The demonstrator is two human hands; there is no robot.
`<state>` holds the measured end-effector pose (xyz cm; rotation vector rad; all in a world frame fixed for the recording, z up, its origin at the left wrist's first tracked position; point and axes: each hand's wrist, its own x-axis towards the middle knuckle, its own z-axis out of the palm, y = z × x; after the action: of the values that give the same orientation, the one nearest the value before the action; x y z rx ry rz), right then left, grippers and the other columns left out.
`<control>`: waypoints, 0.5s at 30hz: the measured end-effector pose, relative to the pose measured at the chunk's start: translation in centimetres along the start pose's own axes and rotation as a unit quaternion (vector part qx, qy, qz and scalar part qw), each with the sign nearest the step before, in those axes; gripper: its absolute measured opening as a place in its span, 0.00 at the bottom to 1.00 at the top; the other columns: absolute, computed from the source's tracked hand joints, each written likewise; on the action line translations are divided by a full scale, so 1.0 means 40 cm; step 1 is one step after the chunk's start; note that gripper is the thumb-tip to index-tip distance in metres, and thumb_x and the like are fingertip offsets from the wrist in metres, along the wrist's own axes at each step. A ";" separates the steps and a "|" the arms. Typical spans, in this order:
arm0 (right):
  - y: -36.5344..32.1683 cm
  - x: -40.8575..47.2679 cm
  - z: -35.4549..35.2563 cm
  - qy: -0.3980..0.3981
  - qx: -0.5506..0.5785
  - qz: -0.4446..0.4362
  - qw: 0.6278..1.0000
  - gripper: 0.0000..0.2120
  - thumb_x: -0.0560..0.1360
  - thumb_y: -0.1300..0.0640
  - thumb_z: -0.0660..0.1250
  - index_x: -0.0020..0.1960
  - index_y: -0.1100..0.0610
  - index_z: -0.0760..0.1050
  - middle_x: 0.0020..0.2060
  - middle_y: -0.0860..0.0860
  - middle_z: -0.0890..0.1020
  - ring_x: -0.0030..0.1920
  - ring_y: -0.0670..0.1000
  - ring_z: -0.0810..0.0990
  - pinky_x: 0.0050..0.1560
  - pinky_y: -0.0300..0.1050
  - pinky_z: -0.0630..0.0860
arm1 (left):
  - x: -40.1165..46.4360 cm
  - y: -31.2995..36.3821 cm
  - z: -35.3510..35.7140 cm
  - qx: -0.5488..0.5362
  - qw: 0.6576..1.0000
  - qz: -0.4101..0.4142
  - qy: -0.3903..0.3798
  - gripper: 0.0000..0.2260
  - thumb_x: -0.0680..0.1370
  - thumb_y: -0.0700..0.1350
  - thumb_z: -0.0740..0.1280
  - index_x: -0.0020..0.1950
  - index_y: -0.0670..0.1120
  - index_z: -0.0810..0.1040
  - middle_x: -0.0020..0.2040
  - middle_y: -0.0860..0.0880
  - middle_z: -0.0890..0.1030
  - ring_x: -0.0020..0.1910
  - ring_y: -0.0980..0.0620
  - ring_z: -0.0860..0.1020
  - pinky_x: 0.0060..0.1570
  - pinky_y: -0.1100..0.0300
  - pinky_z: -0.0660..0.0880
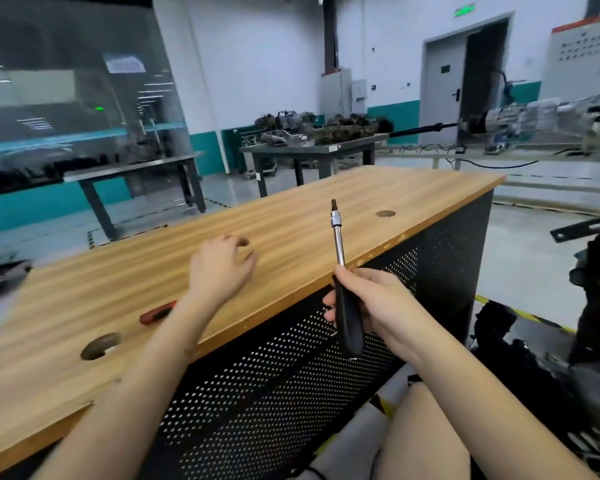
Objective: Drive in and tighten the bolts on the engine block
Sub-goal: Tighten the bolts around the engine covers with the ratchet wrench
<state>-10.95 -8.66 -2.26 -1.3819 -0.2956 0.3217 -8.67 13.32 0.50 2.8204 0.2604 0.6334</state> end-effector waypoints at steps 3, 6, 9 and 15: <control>0.009 0.002 -0.009 0.013 0.008 0.011 1.000 0.12 0.77 0.50 0.63 0.48 0.60 0.75 0.30 0.49 0.82 0.31 0.48 0.81 0.35 0.42 0.78 | 0.009 -0.118 0.025 0.148 0.976 -0.091 -0.133 0.24 0.78 0.55 0.61 0.69 0.43 0.67 0.66 0.41 0.71 0.63 0.42 0.70 0.60 0.50 0.69; 0.015 -0.003 -0.018 0.026 0.017 0.025 0.999 0.12 0.77 0.50 0.62 0.47 0.59 0.75 0.30 0.49 0.82 0.31 0.48 0.81 0.34 0.41 0.78 | -0.006 -0.170 0.065 0.084 0.982 -0.128 -0.111 0.14 0.79 0.47 0.62 0.61 0.41 0.75 0.56 0.40 0.78 0.55 0.41 0.76 0.52 0.53 0.74; 0.016 -0.017 -0.034 0.039 0.011 0.025 0.999 0.12 0.77 0.49 0.62 0.46 0.58 0.75 0.30 0.48 0.82 0.31 0.47 0.81 0.37 0.43 0.77 | -0.008 -0.183 0.085 0.119 0.983 -0.124 -0.060 0.13 0.78 0.48 0.62 0.59 0.41 0.75 0.52 0.40 0.80 0.52 0.40 0.77 0.49 0.53 0.74; -0.005 -0.067 -0.088 0.066 0.019 0.019 0.997 0.11 0.77 0.49 0.63 0.43 0.56 0.73 0.31 0.48 0.82 0.32 0.48 0.80 0.45 0.48 0.78 | 0.032 -0.187 0.134 0.013 0.985 -0.149 -0.089 0.19 0.78 0.53 0.61 0.53 0.37 0.76 0.46 0.38 0.79 0.46 0.40 0.77 0.47 0.50 0.75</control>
<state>-12.03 -12.93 -2.69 -1.3660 -0.1537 0.2650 -6.09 19.74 -5.70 2.7593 0.6447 0.3113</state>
